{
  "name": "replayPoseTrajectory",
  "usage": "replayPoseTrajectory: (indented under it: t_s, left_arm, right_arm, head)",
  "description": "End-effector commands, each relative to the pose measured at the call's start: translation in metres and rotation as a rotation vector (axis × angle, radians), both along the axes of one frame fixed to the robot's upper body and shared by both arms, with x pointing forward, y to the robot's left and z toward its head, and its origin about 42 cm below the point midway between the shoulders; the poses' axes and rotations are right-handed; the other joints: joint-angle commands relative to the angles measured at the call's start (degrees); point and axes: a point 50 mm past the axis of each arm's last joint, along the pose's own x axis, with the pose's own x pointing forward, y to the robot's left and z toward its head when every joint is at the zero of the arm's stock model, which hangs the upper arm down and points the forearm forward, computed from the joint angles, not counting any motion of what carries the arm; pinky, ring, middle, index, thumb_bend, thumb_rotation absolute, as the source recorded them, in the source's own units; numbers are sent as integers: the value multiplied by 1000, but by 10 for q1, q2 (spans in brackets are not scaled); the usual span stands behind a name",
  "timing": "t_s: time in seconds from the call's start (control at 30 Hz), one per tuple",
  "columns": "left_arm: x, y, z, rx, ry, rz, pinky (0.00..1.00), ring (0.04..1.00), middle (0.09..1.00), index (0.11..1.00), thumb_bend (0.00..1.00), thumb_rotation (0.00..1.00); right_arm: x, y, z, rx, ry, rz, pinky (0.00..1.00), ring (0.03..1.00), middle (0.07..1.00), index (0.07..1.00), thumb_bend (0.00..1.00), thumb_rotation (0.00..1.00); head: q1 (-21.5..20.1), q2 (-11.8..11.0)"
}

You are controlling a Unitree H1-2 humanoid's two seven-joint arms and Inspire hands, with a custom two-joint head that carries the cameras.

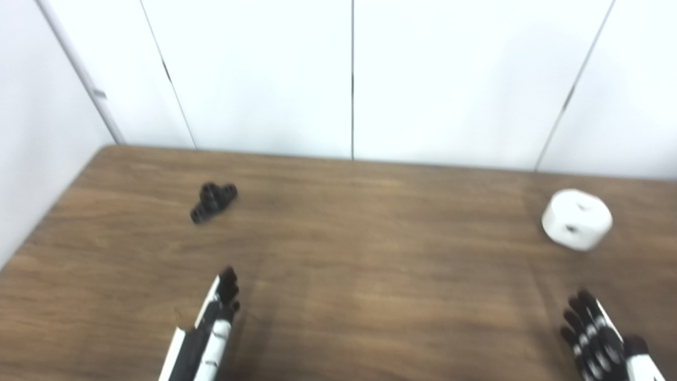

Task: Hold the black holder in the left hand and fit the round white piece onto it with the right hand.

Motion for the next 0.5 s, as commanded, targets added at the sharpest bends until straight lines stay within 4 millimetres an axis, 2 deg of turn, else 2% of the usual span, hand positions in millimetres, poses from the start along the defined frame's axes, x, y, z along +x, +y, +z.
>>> replayPoseTrajectory:
  t_s: [0.0, 0.23, 0.47]
  left_arm:
    - [-1, -12, 4, -50, -52, 17, 997, 1000, 1000, 1000, 419, 837]
    - [1, -13, 4, -38, -55, 31, 987, 1000, 1000, 999, 412, 829]
    - [-1, -16, 9, -28, -50, 46, 982, 998, 993, 985, 426, 776]
  right_arm:
    - [2, -2, 7, 7, -50, 4, 1000, 1000, 1000, 1000, 622, 1000]
    - [3, -4, 7, -2, -44, 6, 1000, 1000, 1000, 1000, 620, 1000]
    - [1, -6, 11, -7, -52, 7, 1000, 1000, 1000, 1000, 608, 1000]
  head:
    - [1, 0]
    - [6, 0]
    - [5, 11]
